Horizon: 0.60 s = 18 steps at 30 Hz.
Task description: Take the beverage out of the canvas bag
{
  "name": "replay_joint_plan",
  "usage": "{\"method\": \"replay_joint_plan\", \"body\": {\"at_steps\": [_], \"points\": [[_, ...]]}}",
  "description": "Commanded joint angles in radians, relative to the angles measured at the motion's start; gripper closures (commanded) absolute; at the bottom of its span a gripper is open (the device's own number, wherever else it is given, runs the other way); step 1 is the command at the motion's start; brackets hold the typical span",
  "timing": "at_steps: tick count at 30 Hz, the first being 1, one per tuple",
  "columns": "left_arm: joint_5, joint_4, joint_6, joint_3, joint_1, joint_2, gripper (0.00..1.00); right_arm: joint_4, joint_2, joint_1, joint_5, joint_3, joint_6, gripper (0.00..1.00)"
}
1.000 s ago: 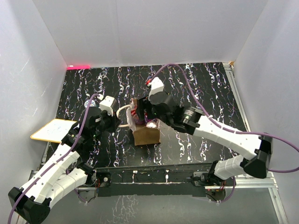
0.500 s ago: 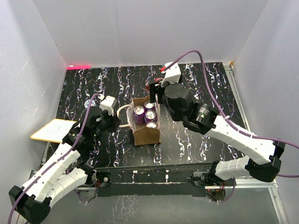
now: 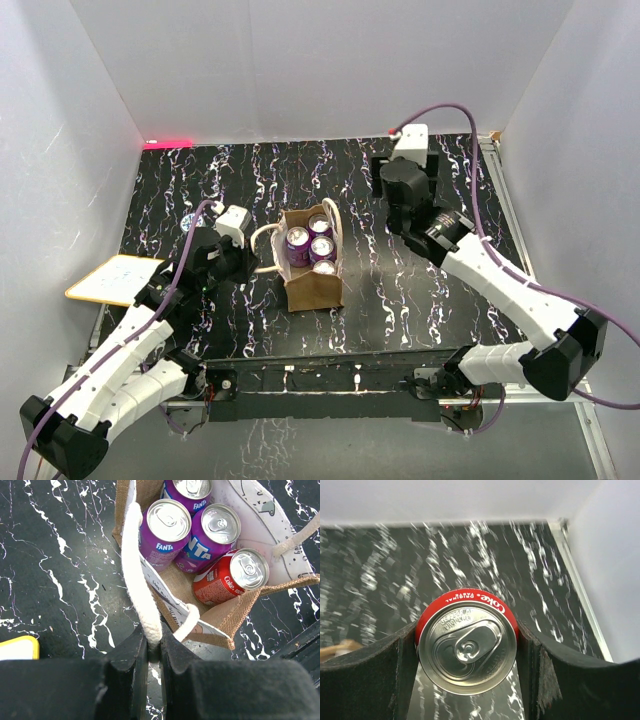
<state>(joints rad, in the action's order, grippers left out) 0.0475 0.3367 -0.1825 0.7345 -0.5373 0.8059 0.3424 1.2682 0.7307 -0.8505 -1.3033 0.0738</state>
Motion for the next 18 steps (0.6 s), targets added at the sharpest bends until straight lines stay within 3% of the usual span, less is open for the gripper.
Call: {"method": "replay_joint_plan", "body": {"at_steps": [1,8,18], "points": [[-0.012,-0.007,0.006,-0.003,0.008,-0.01,1.0,-0.014,-0.016,-0.152,0.164,0.148,0.18,0.92],[-0.011,-0.008,0.006,-0.005,0.008,-0.017,1.0,-0.084,0.066,-0.279,0.297,0.307,0.243,0.92],[-0.014,-0.008,0.006,-0.005,0.007,-0.028,1.0,-0.212,0.27,-0.435,0.445,0.182,0.236,0.92]]}}
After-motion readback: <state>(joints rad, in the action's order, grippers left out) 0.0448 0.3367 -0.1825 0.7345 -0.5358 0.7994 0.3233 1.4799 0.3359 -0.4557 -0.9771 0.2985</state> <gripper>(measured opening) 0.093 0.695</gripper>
